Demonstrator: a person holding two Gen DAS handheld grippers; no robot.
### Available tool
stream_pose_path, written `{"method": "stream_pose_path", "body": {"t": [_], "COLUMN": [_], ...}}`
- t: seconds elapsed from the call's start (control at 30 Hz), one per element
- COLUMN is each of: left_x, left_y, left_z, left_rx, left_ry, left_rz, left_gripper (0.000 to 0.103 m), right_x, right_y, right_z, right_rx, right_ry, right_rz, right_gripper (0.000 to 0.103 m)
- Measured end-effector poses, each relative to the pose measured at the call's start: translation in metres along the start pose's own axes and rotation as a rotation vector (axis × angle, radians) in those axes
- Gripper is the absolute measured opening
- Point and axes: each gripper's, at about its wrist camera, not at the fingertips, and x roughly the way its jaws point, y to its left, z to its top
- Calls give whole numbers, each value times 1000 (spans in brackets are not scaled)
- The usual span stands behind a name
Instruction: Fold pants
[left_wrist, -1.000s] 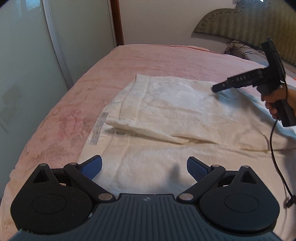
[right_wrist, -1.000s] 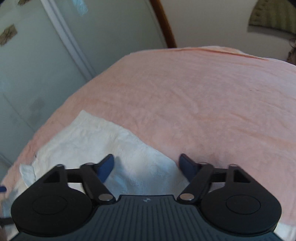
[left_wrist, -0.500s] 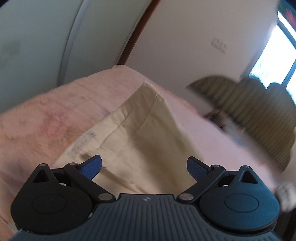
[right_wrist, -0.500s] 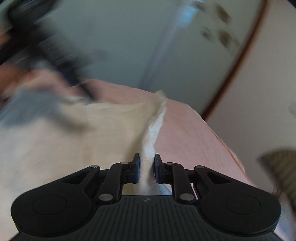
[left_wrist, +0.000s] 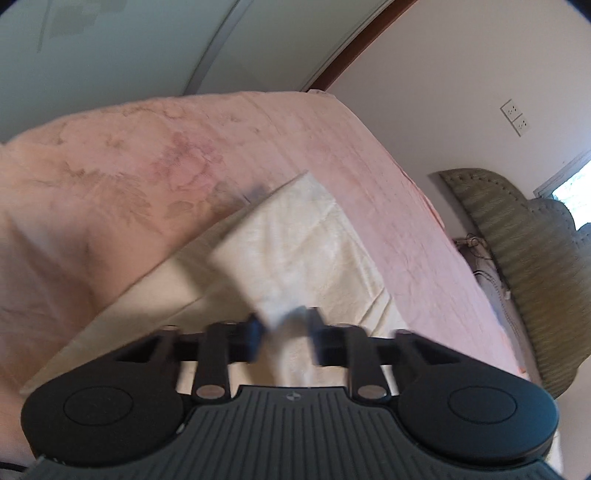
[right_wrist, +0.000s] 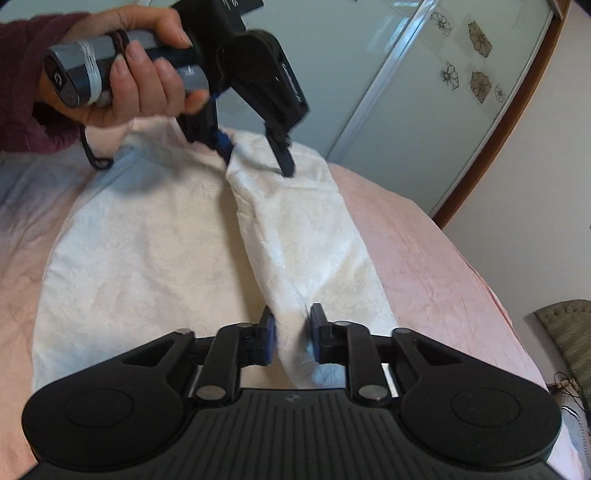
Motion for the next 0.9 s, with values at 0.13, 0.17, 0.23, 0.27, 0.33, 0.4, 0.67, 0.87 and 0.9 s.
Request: {"method": "stream_pose_path", "body": {"t": [0.13, 0.17, 0.23, 0.27, 0.33, 0.4, 0.67, 0.87, 0.9], "left_x": [-8, -9, -11, -12, -12, -10, 7, -18, -25], "left_y": [-3, -6, -10, -12, -13, -11, 2, -2, -1], "left_z": [-9, -13, -16, -17, -17, -15, -5, -12, -13], "left_rx": [94, 121, 147, 155, 153, 134, 27, 82, 93], "left_ry": [-24, -37, -56, -62, -69, -55, -8, -31, -32], "left_rz": [13, 22, 30, 31, 15, -2, -7, -31, -40], "left_gripper": [4, 4, 3, 3, 3, 13, 4, 2, 2], "right_x": [-26, -33, -38, -39, -31, -19, 12, -26, -35], "right_y": [-16, -30, -54, -64, -77, -79, -87, -62, -57], "right_z": [-7, -10, -14, -17, -23, -29, -36, -41, -41], "right_rx": [-48, -30, -15, -28, -79, -173, -144, -49, -18], "right_ry": [26, 36, 75, 105, 185, 256, 337, 295, 281], "right_rz": [-36, -46, -53, -55, -33, -30, 68, -24, -35], "right_gripper": [38, 38, 38, 38, 40, 40, 12, 7, 7]}}
